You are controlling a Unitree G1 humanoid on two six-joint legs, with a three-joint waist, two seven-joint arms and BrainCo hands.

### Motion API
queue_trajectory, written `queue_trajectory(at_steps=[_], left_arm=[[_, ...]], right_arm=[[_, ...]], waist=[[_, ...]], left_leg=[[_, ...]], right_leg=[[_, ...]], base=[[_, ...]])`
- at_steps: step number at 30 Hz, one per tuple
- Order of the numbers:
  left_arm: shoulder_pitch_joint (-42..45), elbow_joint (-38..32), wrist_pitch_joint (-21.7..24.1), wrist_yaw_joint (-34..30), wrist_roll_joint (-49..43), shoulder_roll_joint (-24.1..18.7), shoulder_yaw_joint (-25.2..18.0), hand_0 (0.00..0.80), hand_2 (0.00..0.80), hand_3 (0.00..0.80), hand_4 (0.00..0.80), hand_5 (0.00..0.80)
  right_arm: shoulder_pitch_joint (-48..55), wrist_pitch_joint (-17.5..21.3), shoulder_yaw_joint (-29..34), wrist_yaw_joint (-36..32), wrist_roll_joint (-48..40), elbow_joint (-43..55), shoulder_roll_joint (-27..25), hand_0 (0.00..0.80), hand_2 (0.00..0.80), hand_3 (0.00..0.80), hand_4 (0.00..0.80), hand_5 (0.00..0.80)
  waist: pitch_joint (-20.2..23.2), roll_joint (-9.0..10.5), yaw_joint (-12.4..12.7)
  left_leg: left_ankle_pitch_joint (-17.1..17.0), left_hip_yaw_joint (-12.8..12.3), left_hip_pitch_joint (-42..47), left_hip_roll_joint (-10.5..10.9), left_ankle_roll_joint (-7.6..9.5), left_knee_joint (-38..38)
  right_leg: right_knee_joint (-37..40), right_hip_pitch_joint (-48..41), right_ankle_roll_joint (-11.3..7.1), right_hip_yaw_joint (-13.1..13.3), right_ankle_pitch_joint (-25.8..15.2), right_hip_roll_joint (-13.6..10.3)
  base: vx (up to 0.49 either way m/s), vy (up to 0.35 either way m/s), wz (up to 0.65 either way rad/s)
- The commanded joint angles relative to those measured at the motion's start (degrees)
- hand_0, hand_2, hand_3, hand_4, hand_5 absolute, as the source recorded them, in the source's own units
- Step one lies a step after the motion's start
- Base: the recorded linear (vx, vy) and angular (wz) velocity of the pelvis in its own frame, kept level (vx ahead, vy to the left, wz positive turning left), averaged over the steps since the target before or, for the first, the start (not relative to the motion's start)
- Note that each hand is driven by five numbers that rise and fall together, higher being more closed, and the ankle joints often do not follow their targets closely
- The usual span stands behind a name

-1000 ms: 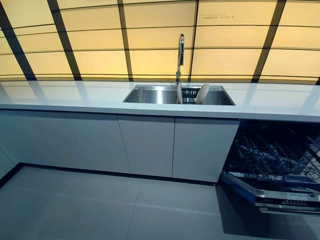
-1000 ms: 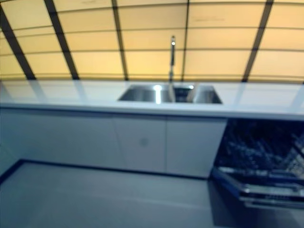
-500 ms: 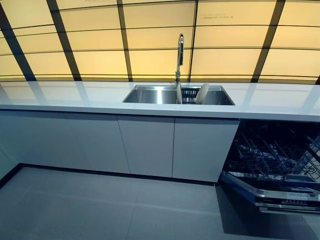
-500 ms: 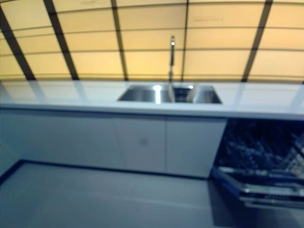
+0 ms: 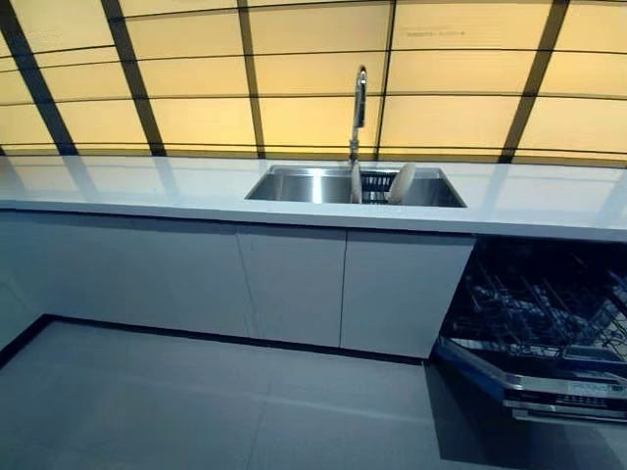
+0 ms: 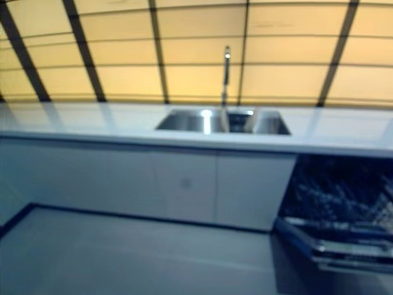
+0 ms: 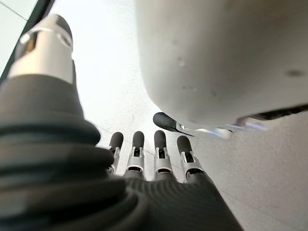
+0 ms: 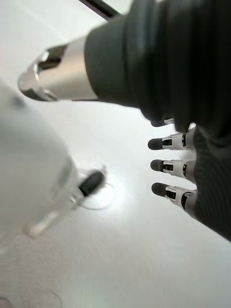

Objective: Take plates into dishwasher

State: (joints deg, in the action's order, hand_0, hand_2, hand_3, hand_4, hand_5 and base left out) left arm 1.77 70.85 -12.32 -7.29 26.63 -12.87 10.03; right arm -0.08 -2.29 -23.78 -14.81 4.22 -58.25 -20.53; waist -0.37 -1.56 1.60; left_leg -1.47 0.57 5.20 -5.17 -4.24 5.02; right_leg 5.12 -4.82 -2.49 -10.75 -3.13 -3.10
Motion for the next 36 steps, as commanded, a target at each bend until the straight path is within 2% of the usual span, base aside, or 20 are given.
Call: queue_trajectory(at_steps=[1, 4, 8, 10, 12, 13, 15, 17, 18, 19, 20, 22, 24, 25, 27, 29, 31, 32, 34, 36], left_arm=[[-3.58, 0.54, -1.00, -1.18, -4.70, -4.45, -0.44, 0.000, 0.000, 0.000, 0.000, 0.000], [-3.42, 0.09, -1.11, -1.62, -5.48, -5.70, -0.50, 0.000, 0.000, 0.000, 0.000, 0.000], [-3.37, -0.26, -1.46, -1.13, -5.56, -7.86, -0.95, 0.000, 0.000, 0.000, 0.000, 0.000], [-2.29, 0.02, -0.90, -0.67, -5.55, -8.07, -2.08, 0.000, 0.000, 0.000, 0.000, 0.000], [-1.48, 0.34, 0.07, -0.30, -5.30, -7.92, -4.09, 0.000, 0.000, 0.000, 0.000, 0.000], [-1.54, 0.36, 0.08, -0.30, -5.31, -7.89, -4.13, 0.000, 0.000, 0.000, 0.000, 0.000], [-1.12, 0.42, 0.61, -1.14, -5.32, -8.12, -5.35, 0.000, 0.000, 0.000, 0.000, 0.000], [-0.17, 0.83, 1.01, -1.79, -4.34, -7.78, -5.51, 0.000, 0.000, 0.000, 0.000, 0.000], [0.79, 1.25, 1.62, -2.37, -4.14, -7.63, -5.54, 0.000, 0.000, 0.000, 0.000, 0.000], [0.87, 1.30, 1.67, -2.43, -4.22, -7.61, -5.58, 0.000, 0.000, 0.000, 0.000, 0.000], [2.08, 1.83, 2.50, -2.84, -4.73, -7.70, -5.09, 0.000, 0.000, 0.000, 0.000, 0.000], [3.77, 2.26, 3.21, -2.75, -4.29, -7.52, -4.84, 0.000, 0.000, 0.000, 0.000, 0.000], [5.06, 3.09, 4.14, -3.03, -4.29, -7.30, -5.33, 0.000, 0.000, 0.000, 0.000, 0.000], [5.13, 3.30, 4.35, -3.15, -4.26, -7.30, -5.43, 0.000, 0.000, 0.000, 0.000, 0.000], [4.29, 4.67, 4.30, -3.39, -3.91, -7.62, -6.32, 0.000, 0.000, 0.000, 0.000, 0.000], [3.49, 5.18, 4.09, -3.03, -4.20, -8.20, -6.81, 0.000, 0.000, 0.000, 0.000, 0.000], [2.27, 5.22, 4.78, -2.68, -4.00, -9.28, -7.28, 0.000, 0.000, 0.000, 0.000, 0.000], [2.02, 5.15, 4.69, -2.73, -4.32, -9.41, -7.38, 0.000, 0.000, 0.000, 0.000, 0.000], [0.48, 5.17, 4.50, -2.76, -6.85, -10.38, -6.81, 0.000, 0.000, 0.000, 0.000, 0.000], [-0.30, 5.61, 4.23, -2.81, -8.10, -10.84, -6.10, 0.000, 0.000, 0.000, 0.000, 0.000]], right_arm=[[-6.63, 6.91, -2.11, -10.97, -2.00, 4.07, -0.74, 0.000, 0.000, 0.000, 0.000, 0.000], [-7.25, 7.32, -2.94, -12.26, -2.82, 9.86, -3.71, 0.000, 0.000, 0.000, 0.000, 0.000], [-9.47, 5.12, -5.34, -21.47, -11.38, 27.68, -11.30, 0.000, 0.000, 0.000, 0.000, 0.000], [-12.78, 1.70, -5.40, -27.81, -15.12, 37.30, -15.09, 0.000, 0.000, 0.000, 0.000, 0.000], [-17.61, -3.14, -5.39, -33.50, -21.00, 48.92, -19.09, 0.000, 0.000, 0.000, 0.000, 0.000], [-17.62, -3.34, -5.35, -33.49, -21.08, 49.14, -19.19, 0.000, 0.000, 0.000, 0.000, 0.000], [-21.57, -6.36, -4.83, -36.27, -25.90, 55.20, -20.71, 0.000, 0.000, 0.000, 0.000, 0.000], [-24.43, -7.53, -3.79, -36.41, -27.05, 56.14, -19.74, 0.000, 0.000, 0.000, 0.000, 0.000], [-26.67, -7.90, -3.67, -35.47, -27.76, 55.33, -19.15, 0.000, 0.000, 0.000, 0.000, 0.000], [-26.90, -7.94, -3.71, -35.33, -27.86, 55.18, -19.08, 0.000, 0.000, 0.000, 0.000, 0.000], [-28.17, -8.60, -3.44, -33.82, -29.67, 55.32, -19.05, 0.000, 0.000, 0.000, 0.000, 0.000], [-29.20, -8.84, -3.69, -32.30, -31.52, 56.02, -19.25, 0.000, 0.000, 0.000, 0.000, 0.000], [-31.17, -7.99, -3.40, -31.50, -33.71, 55.54, -19.41, 0.000, 0.000, 0.000, 0.000, 0.000], [-31.74, -7.64, -3.51, -31.38, -33.92, 55.18, -19.39, 0.000, 0.000, 0.000, 0.000, 0.000], [-35.36, -4.43, -4.88, -31.23, -34.59, 50.62, -18.44, 0.000, 0.000, 0.000, 0.000, 0.000], [-35.86, -3.00, -4.50, -31.33, -35.86, 48.96, -18.36, 0.000, 0.000, 0.000, 0.000, 0.000], [-35.87, -4.69, -2.59, -31.07, -38.49, 50.73, -19.44, 0.000, 0.000, 0.000, 0.000, 0.000], [-35.77, -4.98, -2.21, -30.87, -38.61, 51.02, -19.65, 0.000, 0.000, 0.000, 0.000, 0.000], [-35.20, -4.31, -0.05, -30.40, -38.25, 50.44, -20.28, 0.000, 0.000, 0.000, 0.000, 0.000], [-35.60, -4.03, 0.44, -29.28, -39.03, 50.13, -20.42, 0.000, 0.000, 0.000, 0.000, 0.000]], waist=[[-2.34, 5.41, 2.14], [-2.62, 5.67, 2.13], [-3.88, 6.32, 1.69], [-4.33, 6.78, 1.35], [-5.90, 8.61, 1.66], [-5.89, 8.53, 1.61], [-7.78, 9.11, 2.85], [-9.06, 7.49, 5.71], [-9.11, 5.88, 6.85], [-9.34, 5.87, 6.99], [-9.10, 4.28, 8.41], [-8.51, 3.59, 10.50], [-7.70, 3.90, 11.79], [-7.54, 3.98, 11.92], [-6.32, 4.85, 12.15], [-5.73, 5.44, 11.68], [-4.37, 6.66, 11.08], [-4.21, 6.87, 10.92], [-3.38, 7.61, 11.00], [-3.19, 8.10, 11.41]], left_leg=[[0.83, -2.89, 0.30, 4.34, 3.00, -0.02], [0.59, -2.51, 0.20, 4.17, 3.24, -0.02], [0.28, -1.42, 0.52, 3.03, 3.24, -0.03], [0.34, -2.14, 0.78, 1.11, 2.03, -1.92], [0.25, -3.89, -4.44, -0.63, 0.90, -14.03], [0.60, -3.81, -4.90, -0.73, 0.87, -14.76], [-3.69, -4.90, -13.08, -1.44, 1.33, -24.71], [-6.48, -4.89, -19.41, 2.91, 1.08, -24.15], [-9.46, -7.66, -20.96, 2.63, 0.12, -19.29], [-9.84, -8.11, -20.59, 2.71, 0.00, -18.48], [-14.65, -8.83, -22.08, 3.40, -1.44, -12.44], [-17.30, -7.01, -23.31, 5.57, -2.20, -4.19], [-16.56, -5.69, -23.61, 7.50, -1.77, -2.00], [-16.16, -5.63, -23.51, 7.56, -1.60, -2.15], [-11.86, -5.94, -21.89, 7.02, 0.51, -2.53], [-9.66, -7.30, -20.84, 5.85, 1.91, -4.06], [-7.60, -7.77, -20.49, 4.68, 2.61, -10.26], [-7.15, -7.79, -20.31, 4.63, 2.79, -10.72], [-5.81, -6.84, -19.54, 3.96, 3.17, -11.91], [-5.57, -6.69, -21.00, 3.87, 3.14, -13.34]], right_leg=[[-2.43, -1.80, -3.99, -1.33, 1.00, -2.17], [-4.97, -0.91, -3.72, -1.28, 2.19, -1.87], [-8.23, 0.62, -2.54, -0.37, 4.06, -0.12], [-8.33, 0.24, -1.32, -0.02, 4.78, 0.53], [-8.15, -0.27, 0.16, 1.13, 4.34, 0.16], [-8.20, -0.15, 0.18, 1.11, 4.36, 0.24], [-8.76, -1.29, 1.97, 2.58, 5.07, 1.14], [-8.65, -4.33, 2.17, 3.67, 6.19, 2.97], [-8.14, -6.12, 2.19, 4.00, 6.81, 4.73], [-8.07, -6.57, 2.16, 4.11, 6.97, 4.70], [-7.14, -9.20, 2.35, 5.85, 7.83, 6.93], [-6.56, -12.21, 2.64, 9.45, 9.14, 8.54], [-6.91, -14.28, 3.03, 11.85, 11.36, 8.90], [-7.08, -14.42, 3.04, 12.14, 11.68, 8.82], [-9.43, -14.76, 2.01, 13.40, 14.10, 7.15], [-11.75, -15.24, 1.34, 12.40, 15.93, 5.53], [-12.78, -14.56, -1.00, 8.87, 14.70, 2.21], [-12.98, -14.34, -1.24, 8.35, 14.62, 1.75], [-13.15, -13.20, -2.32, 4.76, 13.35, -0.60], [-11.98, -13.59, -2.45, 3.83, 12.81, -1.34]], base=[[-0.020, -0.111, 0.07], [-0.019, -0.131, 0.25], [-0.017, -0.193, 0.14], [0.042, -0.174, 0.06], [0.038, -0.191, -0.09], [0.033, -0.176, -0.25], [0.087, -0.171, -0.28], [0.325, -0.068, -0.30], [0.378, 0.010, -0.36], [0.538, 0.036, -0.47], [0.468, 0.043, -0.43], [0.572, 0.071, -0.52], [0.500, 0.096, -0.44], [0.483, 0.132, -0.04], [0.394, 0.146, -0.06], [0.292, 0.113, -0.02], [0.319, 0.098, 0.16], [0.349, 0.085, 0.02], [0.253, 0.002, 0.01], [0.182, -0.001, -0.05]])
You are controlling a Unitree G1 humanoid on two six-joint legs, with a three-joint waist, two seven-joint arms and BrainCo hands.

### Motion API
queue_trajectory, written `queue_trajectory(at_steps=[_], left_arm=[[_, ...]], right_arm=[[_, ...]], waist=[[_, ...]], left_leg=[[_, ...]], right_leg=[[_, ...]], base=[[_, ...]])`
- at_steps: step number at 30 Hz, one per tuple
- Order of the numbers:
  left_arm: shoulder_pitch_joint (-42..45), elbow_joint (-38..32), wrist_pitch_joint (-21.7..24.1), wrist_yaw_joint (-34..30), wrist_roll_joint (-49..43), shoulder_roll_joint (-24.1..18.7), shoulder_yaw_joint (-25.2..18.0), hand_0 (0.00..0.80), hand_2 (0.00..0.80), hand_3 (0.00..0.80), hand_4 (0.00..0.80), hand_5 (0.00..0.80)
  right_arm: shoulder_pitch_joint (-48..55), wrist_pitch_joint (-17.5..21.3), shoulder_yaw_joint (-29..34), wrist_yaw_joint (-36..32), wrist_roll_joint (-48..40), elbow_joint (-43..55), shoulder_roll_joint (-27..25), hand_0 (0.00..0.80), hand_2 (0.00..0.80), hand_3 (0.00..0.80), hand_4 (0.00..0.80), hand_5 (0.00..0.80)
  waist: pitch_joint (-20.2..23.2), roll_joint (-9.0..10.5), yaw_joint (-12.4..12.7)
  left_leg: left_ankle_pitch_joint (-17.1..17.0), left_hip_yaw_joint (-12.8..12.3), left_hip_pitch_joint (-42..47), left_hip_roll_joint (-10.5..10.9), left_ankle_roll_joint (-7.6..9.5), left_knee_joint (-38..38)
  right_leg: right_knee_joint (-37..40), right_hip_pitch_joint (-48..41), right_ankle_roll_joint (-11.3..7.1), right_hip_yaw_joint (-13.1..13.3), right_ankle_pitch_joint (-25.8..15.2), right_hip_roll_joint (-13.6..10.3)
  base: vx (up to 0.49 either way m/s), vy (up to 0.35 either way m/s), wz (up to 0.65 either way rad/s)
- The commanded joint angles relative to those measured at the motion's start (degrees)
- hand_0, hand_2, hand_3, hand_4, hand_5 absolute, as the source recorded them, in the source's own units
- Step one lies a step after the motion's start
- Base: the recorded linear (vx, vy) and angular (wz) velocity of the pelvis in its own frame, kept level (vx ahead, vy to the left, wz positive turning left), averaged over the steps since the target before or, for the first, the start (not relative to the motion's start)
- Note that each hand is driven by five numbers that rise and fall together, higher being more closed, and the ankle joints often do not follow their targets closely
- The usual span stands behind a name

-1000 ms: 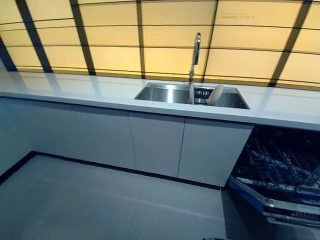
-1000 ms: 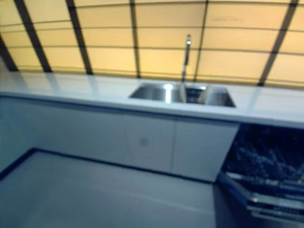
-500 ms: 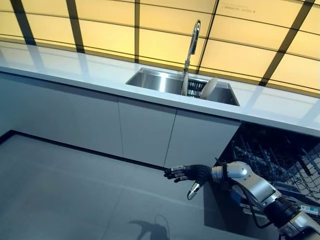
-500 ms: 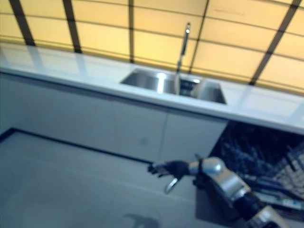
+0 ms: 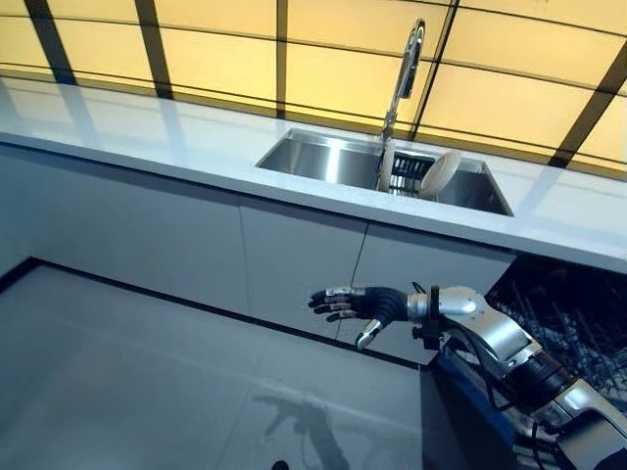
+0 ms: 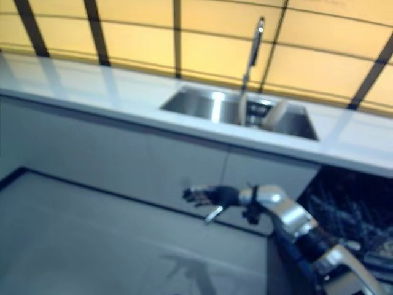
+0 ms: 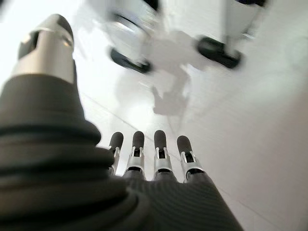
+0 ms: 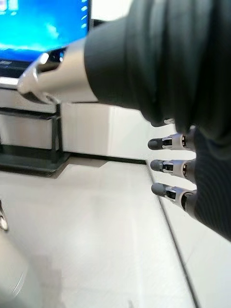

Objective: Take plates into dishwasher

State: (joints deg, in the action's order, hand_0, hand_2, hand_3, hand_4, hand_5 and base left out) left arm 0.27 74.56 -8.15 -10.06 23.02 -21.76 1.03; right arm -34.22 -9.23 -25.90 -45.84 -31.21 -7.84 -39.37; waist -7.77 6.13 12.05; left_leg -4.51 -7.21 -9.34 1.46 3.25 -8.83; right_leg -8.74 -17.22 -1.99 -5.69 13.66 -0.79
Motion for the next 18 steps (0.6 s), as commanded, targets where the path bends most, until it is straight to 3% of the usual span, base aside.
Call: queue_trajectory(at_steps=[1, 6, 7, 8, 9, 10, 11, 13, 14, 15, 16, 17, 18], left_arm=[[0.69, 2.44, -0.06, 0.37, -4.93, -2.05, 2.78, 0.000, 0.000, 0.000, 0.000, 0.000], [0.32, 3.11, -1.60, 0.46, -6.32, -1.88, 1.74, 0.000, 0.000, 0.000, 0.000, 0.000], [0.28, 3.38, -1.74, 0.53, -6.33, -1.95, 1.50, 0.000, 0.000, 0.000, 0.000, 0.000], [0.07, 3.87, -1.89, 0.66, -5.94, -2.12, 1.32, 0.000, 0.000, 0.000, 0.000, 0.000], [0.07, 3.97, -1.77, 0.68, -5.97, -2.13, 1.35, 0.000, 0.000, 0.000, 0.000, 0.000], [0.01, 4.15, -1.50, 0.61, -6.51, -2.23, 1.44, 0.000, 0.000, 0.000, 0.000, 0.000], [-0.16, 4.11, -1.49, 0.36, -8.21, -2.64, 1.85, 0.000, 0.000, 0.000, 0.000, 0.000], [-0.15, 3.99, -1.44, 1.00, -7.85, -2.81, 2.11, 0.000, 0.000, 0.000, 0.000, 0.000], [-0.08, 3.59, -1.57, 1.16, -7.45, -3.10, 1.68, 0.000, 0.000, 0.000, 0.000, 0.000], [-0.09, 3.42, -1.60, 1.17, -7.63, -3.19, 1.60, 0.000, 0.000, 0.000, 0.000, 0.000], [-0.24, 2.83, -1.75, 1.14, -8.24, -3.37, 1.89, 0.000, 0.000, 0.000, 0.000, 0.000], [-0.50, 2.53, -1.72, 1.20, -9.25, -3.38, 1.83, 0.000, 0.000, 0.000, 0.000, 0.000], [-0.94, 2.16, -1.91, 1.59, -9.06, -3.21, 2.35, 0.000, 0.000, 0.000, 0.000, 0.000]], right_arm=[[-1.91, 2.95, 3.44, 3.41, -4.41, -0.04, -1.22, 0.000, 0.000, 0.000, 0.000, 0.000], [-3.40, 4.02, 6.19, 6.12, -4.99, -1.31, -0.82, 0.000, 0.000, 0.000, 0.000, 0.000], [-3.62, 4.40, 6.44, 6.83, -5.15, -1.83, -0.86, 0.000, 0.000, 0.000, 0.000, 0.000], [-3.38, 4.99, 7.26, 7.51, -5.56, -2.49, -1.24, 0.000, 0.000, 0.000, 0.000, 0.000], [-3.29, 5.02, 7.41, 7.75, -5.52, -2.45, -1.31, 0.000, 0.000, 0.000, 0.000, 0.000], [-2.75, 4.95, 7.70, 8.61, -5.18, -1.83, -1.38, 0.000, 0.000, 0.000, 0.000, 0.000], [-1.67, 5.16, 8.26, 10.68, -5.78, -0.84, -2.01, 0.000, 0.000, 0.000, 0.000, 0.000], [-1.29, 5.14, 8.88, 11.53, -7.08, -0.43, -2.96, 0.000, 0.000, 0.000, 0.000, 0.000], [-1.39, 4.16, 9.68, 11.68, -7.15, 0.16, -3.76, 0.000, 0.000, 0.000, 0.000, 0.000], [-1.43, 3.88, 9.89, 11.80, -6.93, 0.30, -4.03, 0.000, 0.000, 0.000, 0.000, 0.000], [-1.43, 2.99, 10.25, 12.95, -7.13, 0.92, -4.83, 0.000, 0.000, 0.000, 0.000, 0.000], [-1.01, 2.89, 10.94, 14.11, -7.81, 1.12, -5.85, 0.000, 0.000, 0.000, 0.000, 0.000], [-0.32, 2.98, 11.70, 15.80, -9.12, 1.77, -7.34, 0.000, 0.000, 0.000, 0.000, 0.000]], waist=[[4.59, 0.71, 1.15], [6.05, 0.76, 0.54], [6.46, 0.98, 0.28], [7.26, 1.35, -0.19], [7.43, 1.32, -0.34], [7.60, 0.75, -1.37], [7.43, -0.73, -4.08], [7.18, -2.71, -6.12], [6.52, -3.54, -7.86], [6.47, -3.71, -8.24], [6.21, -3.26, -9.53], [6.04, -2.17, -10.93], [5.75, -2.09, -13.50]], left_leg=[[-2.31, 1.36, -7.58, -2.78, -4.78, -0.63], [-0.06, 1.08, -6.64, -2.75, -4.37, -1.87], [0.37, 0.79, -6.19, -2.28, -3.78, -1.65], [0.80, 0.78, -4.51, -0.79, -2.73, -0.47], [0.93, 0.83, -4.03, -0.52, -2.49, -0.15], [1.55, 1.24, -2.24, -0.04, -1.74, 0.91], [2.40, 2.73, 1.95, 0.70, -0.95, 3.02], [2.56, 4.72, 5.90, 0.95, -1.10, 5.32], [2.99, 5.71, 9.84, 1.22, -1.25, 7.72], [3.12, 6.00, 10.55, 1.27, -1.28, 8.24], [4.16, 7.58, 12.74, 2.07, -1.37, 9.28], [5.73, 10.27, 15.03, 3.04, -1.54, 9.88], [8.11, 13.65, 18.28, 2.78, -1.62, 10.11]], right_leg=[[3.49, -1.89, -3.51, -1.59, -4.84, -4.58], [3.21, -2.72, -6.39, -1.86, -7.48, -8.11], [1.67, -2.50, -7.13, -1.54, -9.89, -9.12], [-3.83, -1.45, -8.02, -0.73, -18.70, -11.79], [-5.47, -0.84, -8.19, -0.35, -20.55, -12.37], [-11.50, 2.37, -8.48, 2.66, -24.19, -11.84], [-20.74, 10.34, -8.36, 6.09, -26.57, -8.55], [-23.36, 18.76, -6.73, 3.57, -26.21, -8.57], [-19.65, 24.99, -5.87, 0.60, -25.08, -9.05], [-18.16, 25.87, -5.67, -0.07, -24.77, -9.09], [-10.92, 28.12, -5.71, -1.09, -25.01, -9.01], [-1.55, 30.66, -6.63, -1.30, -27.38, -9.89], [7.94, 33.14, -8.21, 0.19, -31.14, -8.88]], base=[[0.209, 0.053, -0.20], [0.198, 0.129, -0.13], [0.201, 0.189, 0.00], [0.200, 0.188, 0.00], [0.221, 0.203, -0.01], [0.318, 0.232, -0.01], [0.377, 0.264, 0.07], [0.365, 0.168, 0.56], [0.312, 0.031, 0.68], [0.420, -0.094, 0.42], [0.480, -0.235, 0.29], [0.679, -0.346, 0.50], [0.495, -0.259, 0.66]])
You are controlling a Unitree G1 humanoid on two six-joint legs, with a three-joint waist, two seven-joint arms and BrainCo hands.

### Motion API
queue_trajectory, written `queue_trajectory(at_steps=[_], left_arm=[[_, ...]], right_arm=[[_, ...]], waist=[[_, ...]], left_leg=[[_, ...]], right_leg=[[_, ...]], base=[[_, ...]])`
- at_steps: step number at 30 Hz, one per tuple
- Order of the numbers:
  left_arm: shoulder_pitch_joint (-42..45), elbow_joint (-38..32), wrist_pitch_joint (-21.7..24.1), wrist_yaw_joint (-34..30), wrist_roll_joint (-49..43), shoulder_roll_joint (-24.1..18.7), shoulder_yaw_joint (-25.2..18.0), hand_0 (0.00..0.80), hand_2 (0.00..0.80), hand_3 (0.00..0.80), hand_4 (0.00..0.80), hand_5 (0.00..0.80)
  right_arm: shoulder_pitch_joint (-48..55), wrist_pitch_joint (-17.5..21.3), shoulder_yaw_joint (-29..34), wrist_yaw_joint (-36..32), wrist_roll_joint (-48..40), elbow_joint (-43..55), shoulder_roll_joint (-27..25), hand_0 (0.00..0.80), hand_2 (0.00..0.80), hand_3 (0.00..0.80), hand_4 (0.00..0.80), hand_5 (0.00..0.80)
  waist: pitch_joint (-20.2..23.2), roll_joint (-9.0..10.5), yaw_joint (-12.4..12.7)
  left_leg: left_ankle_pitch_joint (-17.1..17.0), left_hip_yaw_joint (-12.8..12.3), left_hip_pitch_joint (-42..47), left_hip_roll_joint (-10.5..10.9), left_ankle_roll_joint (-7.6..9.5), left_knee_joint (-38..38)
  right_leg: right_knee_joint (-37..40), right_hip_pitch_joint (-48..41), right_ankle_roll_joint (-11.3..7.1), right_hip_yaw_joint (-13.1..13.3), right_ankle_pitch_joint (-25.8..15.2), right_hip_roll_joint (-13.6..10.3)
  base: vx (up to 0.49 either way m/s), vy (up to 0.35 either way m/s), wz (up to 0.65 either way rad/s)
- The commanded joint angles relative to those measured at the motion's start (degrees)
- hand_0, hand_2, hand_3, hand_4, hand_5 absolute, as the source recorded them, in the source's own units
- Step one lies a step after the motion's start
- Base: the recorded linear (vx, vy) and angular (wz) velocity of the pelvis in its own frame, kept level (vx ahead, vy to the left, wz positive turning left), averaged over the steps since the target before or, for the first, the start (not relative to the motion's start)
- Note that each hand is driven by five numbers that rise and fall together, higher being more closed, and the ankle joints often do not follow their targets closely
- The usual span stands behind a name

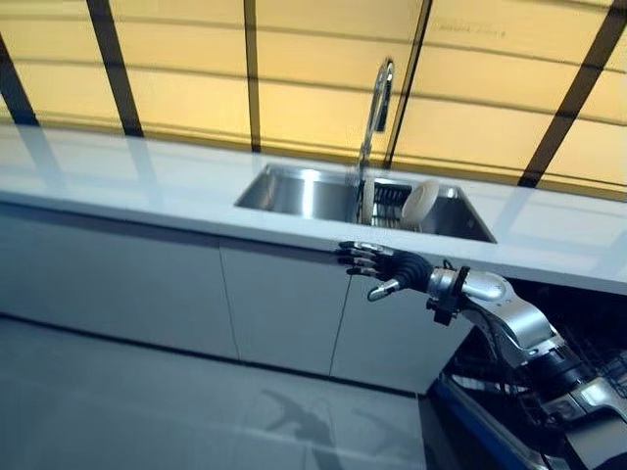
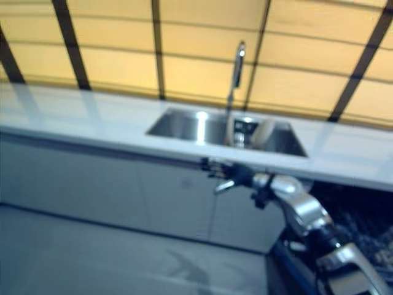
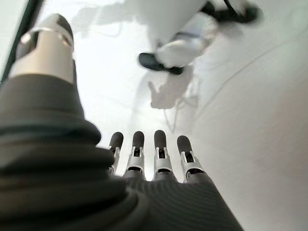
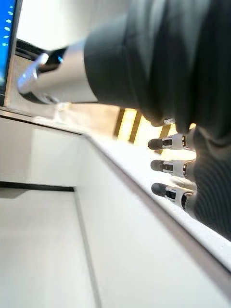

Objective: Take plates into dishwasher

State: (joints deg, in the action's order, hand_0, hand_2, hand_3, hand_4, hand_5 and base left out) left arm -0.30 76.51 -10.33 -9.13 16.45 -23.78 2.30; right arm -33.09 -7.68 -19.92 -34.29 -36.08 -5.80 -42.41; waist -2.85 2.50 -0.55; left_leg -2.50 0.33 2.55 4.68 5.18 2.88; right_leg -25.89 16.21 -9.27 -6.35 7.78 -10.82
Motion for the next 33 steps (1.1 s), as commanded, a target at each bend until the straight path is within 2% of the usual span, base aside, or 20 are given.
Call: queue_trajectory(at_steps=[1, 2, 3, 4, 5, 6, 9, 12, 16, 19, 20, 21, 26, 30, 32, 33], left_arm=[[-0.36, 0.20, 0.25, 0.67, -2.46, -1.13, 1.12, 0.000, 0.000, 0.000, 0.000, 0.000], [-0.97, -0.06, -0.31, 1.40, -1.26, -0.72, 1.26, 0.000, 0.000, 0.000, 0.000, 0.000], [-1.34, -0.01, -1.10, 1.70, -0.12, -0.16, 0.80, 0.000, 0.000, 0.000, 0.000, 0.000], [-1.39, 0.14, -1.22, 1.56, -0.03, -0.04, 0.53, 0.000, 0.000, 0.000, 0.000, 0.000], [-1.54, 1.13, -1.36, 1.55, -0.42, 0.05, -0.64, 0.000, 0.000, 0.000, 0.000, 0.000], [-1.52, 1.75, -1.71, 1.93, 0.28, 0.04, -1.62, 0.000, 0.000, 0.000, 0.000, 0.000], [-0.80, 2.53, -2.67, 0.77, 1.38, 1.03, -3.19, 0.000, 0.000, 0.000, 0.000, 0.000], [-0.46, 3.20, -1.63, 1.66, 1.97, 2.95, -2.59, 0.000, 0.000, 0.000, 0.000, 0.000], [0.24, 3.73, -0.75, 1.99, 2.09, 3.78, -2.56, 0.000, 0.000, 0.000, 0.000, 0.000], [0.64, 3.71, -1.02, 2.30, 2.49, 3.57, -3.09, 0.000, 0.000, 0.000, 0.000, 0.000], [0.68, 3.77, -1.03, 2.32, 2.56, 3.46, -3.14, 0.000, 0.000, 0.000, 0.000, 0.000], [0.81, 3.70, -1.12, 2.58, 3.08, 3.24, -3.22, 0.000, 0.000, 0.000, 0.000, 0.000], [0.62, 3.50, -1.19, 2.96, 3.06, 2.99, -3.26, 0.000, 0.000, 0.000, 0.000, 0.000], [0.44, 3.30, -0.92, 2.70, 2.36, 3.09, -2.25, 0.000, 0.000, 0.000, 0.000, 0.000], [0.09, 3.20, -0.97, 2.63, 2.00, 2.93, -1.72, 0.000, 0.000, 0.000, 0.000, 0.000], [-0.08, 3.05, -0.73, 2.43, 2.13, 2.76, -1.40, 0.000, 0.000, 0.000, 0.000, 0.000]], right_arm=[[-1.41, 1.40, 5.70, 4.29, -4.27, -0.23, -4.37, 0.000, 0.000, 0.000, 0.000, 0.000], [-1.31, 1.78, 6.67, 5.30, -5.24, -0.48, -5.40, 0.000, 0.000, 0.000, 0.000, 0.000], [-2.17, 2.44, 6.90, 6.65, -5.17, -1.77, -5.75, 0.000, 0.000, 0.000, 0.000, 0.000], [-2.58, 2.65, 6.85, 6.87, -5.06, -2.33, -5.61, 0.000, 0.000, 0.000, 0.000, 0.000], [-4.01, 2.67, 6.81, 7.50, -5.09, -4.11, -4.88, 0.000, 0.000, 0.000, 0.000, 0.000], [-4.65, 1.94, 6.90, 8.60, -5.52, -4.84, -4.56, 0.000, 0.000, 0.000, 0.000, 0.000], [-3.37, 1.29, 7.86, 11.41, -3.46, -5.91, -3.90, 0.000, 0.000, 0.000, 0.000, 0.000], [-1.36, 2.11, 10.19, 15.15, -3.40, -7.08, -3.25, 0.000, 0.000, 0.000, 0.000, 0.000], [-0.55, 2.45, 12.78, 20.06, -1.25, -8.76, -2.44, 0.000, 0.000, 0.000, 0.000, 0.000], [0.88, 1.11, 14.78, 26.63, -0.76, -9.39, -2.39, 0.000, 0.000, 0.000, 0.000, 0.000], [1.10, 0.83, 15.13, 27.50, -0.20, -9.62, -2.44, 0.000, 0.000, 0.000, 0.000, 0.000], [1.77, 0.51, 16.16, 32.18, -0.22, -10.88, -2.78, 0.000, 0.000, 0.000, 0.000, 0.000], [3.30, -1.67, 19.46, 42.59, 1.62, -14.33, -3.64, 0.000, 0.000, 0.000, 0.000, 0.000], [3.11, -2.23, 20.19, 46.50, 2.73, -16.15, -4.00, 0.000, 0.000, 0.000, 0.000, 0.000], [2.24, -2.74, 19.86, 47.11, 1.58, -17.33, -3.93, 0.000, 0.000, 0.000, 0.000, 0.000], [1.08, -3.27, 19.10, 47.10, 1.48, -18.32, -3.45, 0.000, 0.000, 0.000, 0.000, 0.000]], waist=[[0.72, 1.13, -0.91], [0.74, 0.94, -2.31], [0.78, 1.36, -2.34], [0.77, 1.62, -2.23], [1.02, 2.38, -2.11], [1.54, 2.46, -2.54], [2.53, 2.11, -3.08], [3.29, 2.20, -3.07], [3.15, 1.57, -3.03], [2.66, 1.04, -3.48], [2.59, 0.98, -3.56], [2.23, 0.72, -3.79], [1.36, 0.33, -4.70], [0.99, 0.44, -4.77], [0.88, 0.59, -4.44], [0.73, 0.66, -3.80]], left_leg=[[6.39, 6.17, 6.68, -0.85, -3.58, -1.59], [7.97, 8.43, 8.96, -1.65, -3.65, -1.69], [10.05, 9.30, 10.36, -2.22, -3.79, -2.32], [10.66, 9.25, 10.50, -2.30, -3.73, -2.64], [12.06, 8.36, 10.63, -2.84, -3.60, -3.75], [12.29, 7.56, 11.51, -3.77, -4.31, -3.94], [11.13, 5.13, 14.20, -6.25, -6.56, -0.87], [9.29, 3.14, 13.75, -6.96, -7.76, 1.89], [8.57, 2.03, 12.42, -7.28, -8.76, 2.12], [8.32, 1.07, 11.56, -7.41, -9.12, 2.12], [8.26, 0.99, 11.42, -7.41, -9.13, 2.12], [7.96, 0.65, 11.00, -7.37, -9.13, 2.12], [8.19, -0.18, 10.93, -7.07, -8.71, 2.12], [8.59, -0.31, 11.39, -6.50, -8.20, 2.12], [8.69, -0.62, 11.48, -6.12, -7.96, 2.12], [8.76, -1.57, 11.85, -5.96, -7.88, 2.12]], right_leg=[[25.59, -0.86, -0.89, 0.57, -25.40, 1.53], [28.49, 1.25, -1.05, 1.94, -26.10, 2.69], [26.41, 0.52, -0.42, 2.10, -25.32, 3.16], [25.79, 0.03, -0.30, 2.16, -24.87, 3.14], [25.12, -1.90, -0.18, 2.05, -23.21, 2.81], [24.12, -2.76, -0.02, 2.74, -22.37, 3.10], [25.25, -5.79, -0.01, 2.35, -21.03, 3.43], [29.12, -10.21, 0.21, 1.94, -20.21, 3.79], [29.50, -11.72, -0.12, 2.01, -19.03, 3.32], [29.46, -11.76, -0.56, 2.16, -18.73, 2.82], [29.41, -11.71, -0.60, 2.15, -18.74, 2.78], [29.28, -11.50, -0.73, 2.09, -18.85, 2.67], [27.84, -9.99, -1.12, 2.40, -18.96, 2.28], [27.56, -9.02, -1.65, 2.42, -19.85, 1.92], [27.47, -8.72, -1.89, 1.51, -20.24, 1.65], [26.67, -8.37, -2.04, -0.74, -20.25, 1.16]], base=[[0.415, -0.206, 1.00], [0.218, -0.165, 0.94], [0.221, -0.194, 0.84], [0.160, -0.191, 0.50], [0.186, -0.148, 0.47], [0.255, -0.152, 0.56], [0.204, -0.100, 0.36], [0.122, -0.059, 0.02], [0.039, -0.007, -0.27], [0.005, 0.013, -0.13], [0.004, 0.010, -0.32], [0.002, 0.009, -0.33], [0.011, 0.011, -0.18], [0.064, -0.010, -0.02], [0.072, -0.048, -0.09], [0.059, -0.068, -0.13]])
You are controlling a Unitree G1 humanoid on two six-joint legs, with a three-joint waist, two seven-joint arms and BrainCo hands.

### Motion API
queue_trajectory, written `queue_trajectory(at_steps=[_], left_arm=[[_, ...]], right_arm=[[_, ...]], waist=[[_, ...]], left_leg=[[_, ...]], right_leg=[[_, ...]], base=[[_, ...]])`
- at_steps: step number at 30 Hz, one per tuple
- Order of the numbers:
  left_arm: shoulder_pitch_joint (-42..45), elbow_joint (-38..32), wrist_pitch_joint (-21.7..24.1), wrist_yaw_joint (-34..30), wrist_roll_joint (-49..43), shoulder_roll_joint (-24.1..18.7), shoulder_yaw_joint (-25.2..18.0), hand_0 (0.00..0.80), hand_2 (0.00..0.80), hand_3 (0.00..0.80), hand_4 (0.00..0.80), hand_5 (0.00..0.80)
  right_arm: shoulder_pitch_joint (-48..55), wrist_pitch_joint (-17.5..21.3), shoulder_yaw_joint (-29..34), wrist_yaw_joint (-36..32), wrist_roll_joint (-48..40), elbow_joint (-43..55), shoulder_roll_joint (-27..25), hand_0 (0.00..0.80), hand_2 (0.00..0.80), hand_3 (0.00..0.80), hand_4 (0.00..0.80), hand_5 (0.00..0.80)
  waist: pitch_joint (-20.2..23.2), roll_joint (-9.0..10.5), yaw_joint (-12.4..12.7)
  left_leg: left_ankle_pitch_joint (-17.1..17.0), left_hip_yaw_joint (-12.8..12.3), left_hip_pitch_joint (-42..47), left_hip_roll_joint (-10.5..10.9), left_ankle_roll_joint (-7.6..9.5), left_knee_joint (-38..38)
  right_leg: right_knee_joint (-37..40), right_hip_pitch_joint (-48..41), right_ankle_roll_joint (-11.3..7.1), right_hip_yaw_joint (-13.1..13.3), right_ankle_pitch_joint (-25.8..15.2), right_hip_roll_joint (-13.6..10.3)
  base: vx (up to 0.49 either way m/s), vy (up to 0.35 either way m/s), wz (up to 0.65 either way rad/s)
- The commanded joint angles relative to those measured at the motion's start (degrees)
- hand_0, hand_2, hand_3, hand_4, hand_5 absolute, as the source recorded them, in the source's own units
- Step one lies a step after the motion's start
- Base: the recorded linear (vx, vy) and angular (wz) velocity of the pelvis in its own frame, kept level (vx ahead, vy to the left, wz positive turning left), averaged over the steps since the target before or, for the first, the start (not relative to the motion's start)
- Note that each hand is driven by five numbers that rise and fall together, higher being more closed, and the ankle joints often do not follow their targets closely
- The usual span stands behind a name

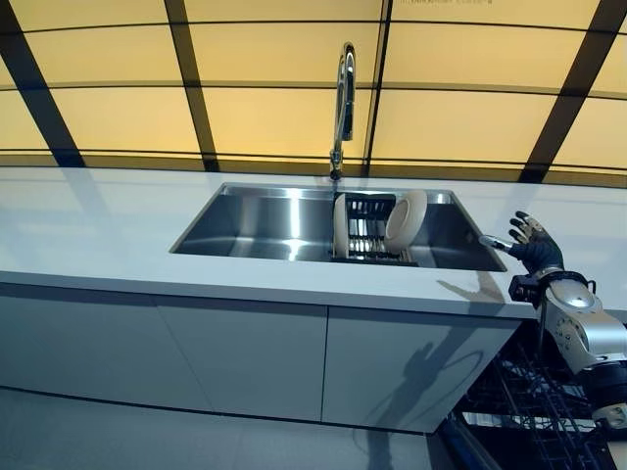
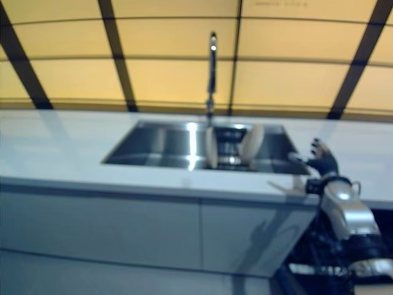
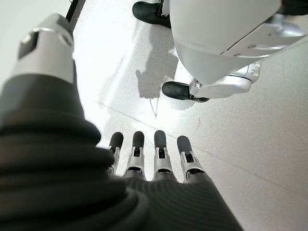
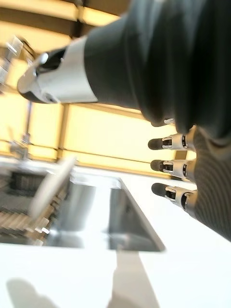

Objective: Take plates into dishwasher

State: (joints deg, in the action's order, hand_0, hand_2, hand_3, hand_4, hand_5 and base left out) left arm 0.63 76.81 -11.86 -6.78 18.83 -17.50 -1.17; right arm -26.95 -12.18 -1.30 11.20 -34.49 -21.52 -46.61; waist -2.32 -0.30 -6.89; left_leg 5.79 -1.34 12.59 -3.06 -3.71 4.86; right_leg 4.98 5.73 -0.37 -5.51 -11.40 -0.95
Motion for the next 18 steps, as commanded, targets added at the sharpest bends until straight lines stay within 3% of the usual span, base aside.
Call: queue_trajectory(at_steps=[1, 6, 10, 11, 12, 13, 14, 15, 18], left_arm=[[-1.07, 2.60, 0.99, 0.14, -0.11, -3.55, 2.16, 0.000, 0.000, 0.000, 0.000, 0.000], [-2.83, 1.69, 0.90, 0.83, 0.32, -3.88, 3.17, 0.000, 0.000, 0.000, 0.000, 0.000], [-3.60, 1.46, 0.53, 0.76, 0.02, -3.70, 3.63, 0.000, 0.000, 0.000, 0.000, 0.000], [-3.72, 1.35, 0.17, 0.98, 0.63, -3.60, 3.61, 0.000, 0.000, 0.000, 0.000, 0.000], [-3.70, 1.40, 0.10, 1.19, 1.17, -3.35, 3.31, 0.000, 0.000, 0.000, 0.000, 0.000], [-3.70, 1.44, 0.14, 1.25, 1.37, -3.21, 3.19, 0.000, 0.000, 0.000, 0.000, 0.000], [-3.46, 1.43, 0.62, 1.42, 2.35, -2.54, 2.30, 0.000, 0.000, 0.000, 0.000, 0.000], [-3.63, 0.54, 0.07, 1.29, 3.00, -2.29, 2.11, 0.000, 0.000, 0.000, 0.000, 0.000], [-3.33, -0.07, 0.19, 1.18, 4.02, -1.81, 3.07, 0.000, 0.000, 0.000, 0.000, 0.000]], right_arm=[[-5.84, 1.33, -0.14, 1.28, -0.60, -3.32, 1.08, 0.000, 0.000, 0.000, 0.000, 0.000], [-10.71, 0.52, -3.61, 1.26, 0.85, -6.07, 1.49, 0.000, 0.000, 0.000, 0.000, 0.000], [-14.71, 0.41, -6.84, -2.59, 1.75, -9.09, 0.24, 0.000, 0.000, 0.000, 0.000, 0.000], [-16.68, -0.22, -8.76, -4.19, 1.65, -9.59, 0.10, 0.000, 0.000, 0.000, 0.000, 0.000], [-17.73, -0.01, -10.12, -4.46, 2.29, -9.91, 0.20, 0.000, 0.000, 0.000, 0.000, 0.000], [-18.10, 0.21, -10.68, -4.42, 2.12, -10.17, 0.25, 0.000, 0.000, 0.000, 0.000, 0.000], [-19.18, 1.11, -12.66, -4.17, 1.63, -10.84, 0.73, 0.000, 0.000, 0.000, 0.000, 0.000], [-19.03, 1.81, -12.98, -2.92, 2.74, -10.78, 1.42, 0.000, 0.000, 0.000, 0.000, 0.000], [-18.19, 2.81, -12.61, -2.23, 1.95, -11.76, 3.14, 0.000, 0.000, 0.000, 0.000, 0.000]], waist=[[0.02, 3.43, 2.89], [0.05, 3.66, 4.12], [0.81, 3.89, 4.21], [1.11, 3.78, 4.39], [1.13, 3.92, 4.77], [1.07, 3.96, 4.90], [0.30, 4.97, 5.87], [-1.64, 6.22, 8.07], [-3.60, 6.19, 11.14]], left_leg=[[0.50, -0.60, 2.19, 1.71, 0.92, 0.13], [0.72, -2.84, 3.25, 0.42, 0.49, -0.14], [-0.17, -3.28, 5.23, -2.93, -1.30, -1.92], [-4.54, -3.02, 4.66, -5.63, -2.51, -5.63], [-8.55, -2.43, 3.47, -7.01, -3.04, -10.02], [-9.83, -2.17, 2.72, -7.39, -3.23, -11.70], [-15.34, -1.63, -2.20, -8.40, -3.84, -21.87], [-16.52, -1.77, -12.29, -8.44, -3.63, -31.15], [-14.81, -0.45, -19.25, -3.14, -2.07, -27.12]], right_leg=[[-5.03, 2.33, -10.92, -2.95, -0.85, -8.86], [-7.19, 1.82, -9.53, -6.66, 1.45, -8.60], [-9.07, 1.89, -7.65, -8.01, 3.23, -7.78], [-9.27, 1.35, -6.18, -8.51, 4.37, -6.57], [-8.79, 0.38, -5.16, -8.77, 4.93, -5.74], [-8.55, -0.10, -4.78, -8.86, 5.14, -5.43], [-7.21, -2.84, -2.98, -7.78, 6.22, -4.55], [-5.87, -7.24, -1.91, -6.28, 7.40, -4.32], [-4.57, -11.17, -3.02, -4.25, 8.02, -4.30]], base=[[0.064, -0.093, -0.42], [0.075, -0.133, -0.42], [0.089, -0.140, -0.15], [0.092, -0.153, -0.01], [0.089, -0.149, 0.05], [0.131, -0.168, 0.07], [0.226, -0.216, -0.12], [0.239, -0.201, -0.26], [0.195, 0.032, -0.64]])
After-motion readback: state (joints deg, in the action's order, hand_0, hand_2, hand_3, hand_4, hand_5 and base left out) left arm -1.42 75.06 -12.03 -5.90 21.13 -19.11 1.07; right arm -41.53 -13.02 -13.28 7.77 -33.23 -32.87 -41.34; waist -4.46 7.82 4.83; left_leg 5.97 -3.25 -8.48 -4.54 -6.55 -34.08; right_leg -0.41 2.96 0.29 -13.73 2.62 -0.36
